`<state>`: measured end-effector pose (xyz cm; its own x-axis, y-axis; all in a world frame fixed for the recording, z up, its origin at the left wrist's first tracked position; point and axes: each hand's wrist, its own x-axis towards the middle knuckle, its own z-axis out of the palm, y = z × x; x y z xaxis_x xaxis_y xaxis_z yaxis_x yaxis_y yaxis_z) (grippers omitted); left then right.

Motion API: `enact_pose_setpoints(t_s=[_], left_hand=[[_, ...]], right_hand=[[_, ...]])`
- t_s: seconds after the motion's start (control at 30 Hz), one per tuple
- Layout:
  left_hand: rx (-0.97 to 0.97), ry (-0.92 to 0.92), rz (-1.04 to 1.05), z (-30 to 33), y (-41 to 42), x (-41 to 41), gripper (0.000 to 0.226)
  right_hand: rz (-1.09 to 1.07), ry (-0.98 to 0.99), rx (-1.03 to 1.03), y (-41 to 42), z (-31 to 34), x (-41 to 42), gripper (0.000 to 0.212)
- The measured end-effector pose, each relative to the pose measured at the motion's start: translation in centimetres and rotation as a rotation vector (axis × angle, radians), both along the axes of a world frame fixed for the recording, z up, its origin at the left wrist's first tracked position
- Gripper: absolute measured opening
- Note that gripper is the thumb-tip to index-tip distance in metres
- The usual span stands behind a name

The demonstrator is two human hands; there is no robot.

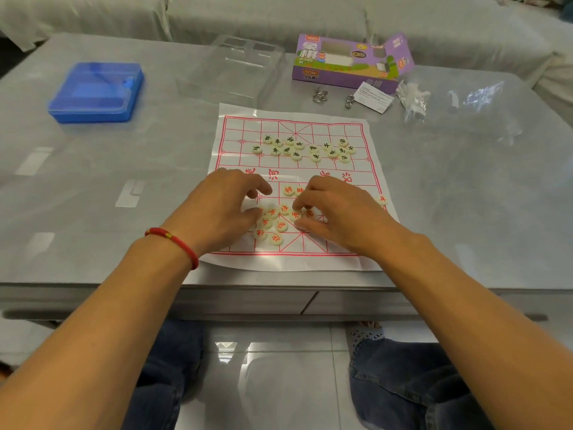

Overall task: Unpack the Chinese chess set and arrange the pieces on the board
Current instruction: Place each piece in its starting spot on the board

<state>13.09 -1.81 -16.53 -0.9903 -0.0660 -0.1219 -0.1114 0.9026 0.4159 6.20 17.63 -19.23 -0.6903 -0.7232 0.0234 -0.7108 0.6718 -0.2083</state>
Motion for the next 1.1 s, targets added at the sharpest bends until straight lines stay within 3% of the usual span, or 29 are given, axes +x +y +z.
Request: enact_pose_setpoints(t_s=[0.3, 1.1], left_hand=[[-0.015, 0.046, -0.043, -0.3, 1.3, -0.2, 0.038], [-0.022, 0.06, 0.032, -0.5, -0.8, 0.3, 0.037]], right_hand=[[-0.207, -0.051, -0.099, 1.3, 0.5, -2.6, 0.027], [-0.206, -0.071, -0.004, -1.0, -0.1, -3.4, 0.027]])
